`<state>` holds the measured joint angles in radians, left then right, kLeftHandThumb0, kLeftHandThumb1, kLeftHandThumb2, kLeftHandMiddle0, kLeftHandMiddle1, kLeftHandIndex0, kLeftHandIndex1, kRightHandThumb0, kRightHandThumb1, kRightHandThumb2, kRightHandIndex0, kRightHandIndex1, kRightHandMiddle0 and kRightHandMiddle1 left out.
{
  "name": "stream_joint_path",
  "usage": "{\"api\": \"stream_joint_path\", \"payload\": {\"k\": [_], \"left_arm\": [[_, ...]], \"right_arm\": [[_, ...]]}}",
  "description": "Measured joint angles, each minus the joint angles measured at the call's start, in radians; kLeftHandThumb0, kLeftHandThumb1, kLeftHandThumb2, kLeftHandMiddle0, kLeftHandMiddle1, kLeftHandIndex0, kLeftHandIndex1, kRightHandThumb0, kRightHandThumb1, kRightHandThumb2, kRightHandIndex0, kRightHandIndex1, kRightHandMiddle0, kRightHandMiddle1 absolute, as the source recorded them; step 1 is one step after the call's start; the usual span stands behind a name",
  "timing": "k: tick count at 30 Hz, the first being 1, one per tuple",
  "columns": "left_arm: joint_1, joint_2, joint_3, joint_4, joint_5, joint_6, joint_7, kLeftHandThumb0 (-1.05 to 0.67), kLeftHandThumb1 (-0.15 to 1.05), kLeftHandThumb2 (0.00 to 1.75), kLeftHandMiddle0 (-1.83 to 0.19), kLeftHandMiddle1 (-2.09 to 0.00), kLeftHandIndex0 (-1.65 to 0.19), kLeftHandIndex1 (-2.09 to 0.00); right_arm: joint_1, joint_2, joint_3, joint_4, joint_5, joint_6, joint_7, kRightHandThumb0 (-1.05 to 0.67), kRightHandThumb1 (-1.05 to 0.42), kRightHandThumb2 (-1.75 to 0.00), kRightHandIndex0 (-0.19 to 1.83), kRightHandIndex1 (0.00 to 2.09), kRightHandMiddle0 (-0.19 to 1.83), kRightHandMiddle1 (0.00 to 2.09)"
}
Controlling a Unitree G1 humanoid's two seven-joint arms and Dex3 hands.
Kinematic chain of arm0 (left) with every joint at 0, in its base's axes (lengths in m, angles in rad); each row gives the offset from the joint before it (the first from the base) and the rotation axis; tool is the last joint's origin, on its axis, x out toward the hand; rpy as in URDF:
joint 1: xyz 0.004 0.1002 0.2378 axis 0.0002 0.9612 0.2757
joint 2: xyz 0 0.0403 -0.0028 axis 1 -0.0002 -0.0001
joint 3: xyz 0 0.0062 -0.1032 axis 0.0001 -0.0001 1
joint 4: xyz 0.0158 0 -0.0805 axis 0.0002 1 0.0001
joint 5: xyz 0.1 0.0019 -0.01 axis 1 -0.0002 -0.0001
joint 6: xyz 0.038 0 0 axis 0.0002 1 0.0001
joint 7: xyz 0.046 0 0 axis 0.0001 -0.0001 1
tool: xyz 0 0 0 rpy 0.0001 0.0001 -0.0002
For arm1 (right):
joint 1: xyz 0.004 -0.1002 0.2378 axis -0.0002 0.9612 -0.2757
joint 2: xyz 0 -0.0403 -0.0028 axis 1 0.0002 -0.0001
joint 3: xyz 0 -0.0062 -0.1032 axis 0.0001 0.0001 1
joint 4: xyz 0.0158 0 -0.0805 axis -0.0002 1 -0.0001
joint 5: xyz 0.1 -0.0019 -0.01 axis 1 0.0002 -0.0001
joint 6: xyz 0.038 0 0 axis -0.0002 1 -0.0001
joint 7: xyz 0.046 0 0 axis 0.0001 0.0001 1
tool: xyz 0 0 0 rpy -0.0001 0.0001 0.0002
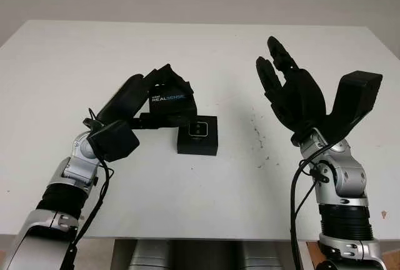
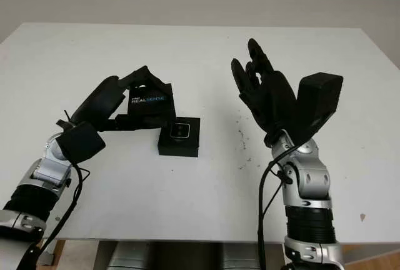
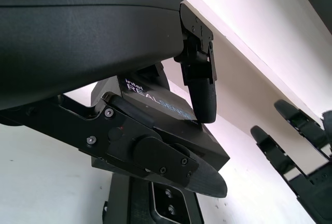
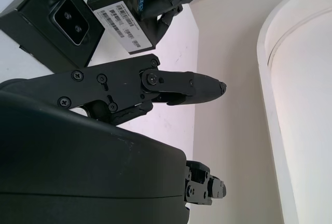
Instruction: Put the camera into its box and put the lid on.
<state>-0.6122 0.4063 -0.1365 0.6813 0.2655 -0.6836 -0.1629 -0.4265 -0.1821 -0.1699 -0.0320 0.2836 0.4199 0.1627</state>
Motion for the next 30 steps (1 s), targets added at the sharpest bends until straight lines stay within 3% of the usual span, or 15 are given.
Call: {"api": "stream_joint_path", "payload": {"k": [10, 30], "left_arm": [[-0.024, -0.037, -0.018, 0.109, 0.008, -0.096, -0.01, -0.14, 1.01, 0.05, -0.39, -1.53, -0.32, -1.49], [-0.013, -0.085, -0.046, 0.126, -0.014, -0.142, -0.081, -0.14, 1.02, 0.05, -0.34, -1.62, -0.27, -1.56]], "right_arm": [[0.001, 0.0, 0.0, -0.007, 0.0, 0.007, -0.004, -0.47, -1.05, -0.38, -0.17, 0.06, -0.04, 0.06], [0.005, 0.0, -0.009, -0.011, 0.011, 0.008, -0.008, -0.44, -1.05, -0.42, -0.17, 0.06, -0.05, 0.05]]}}
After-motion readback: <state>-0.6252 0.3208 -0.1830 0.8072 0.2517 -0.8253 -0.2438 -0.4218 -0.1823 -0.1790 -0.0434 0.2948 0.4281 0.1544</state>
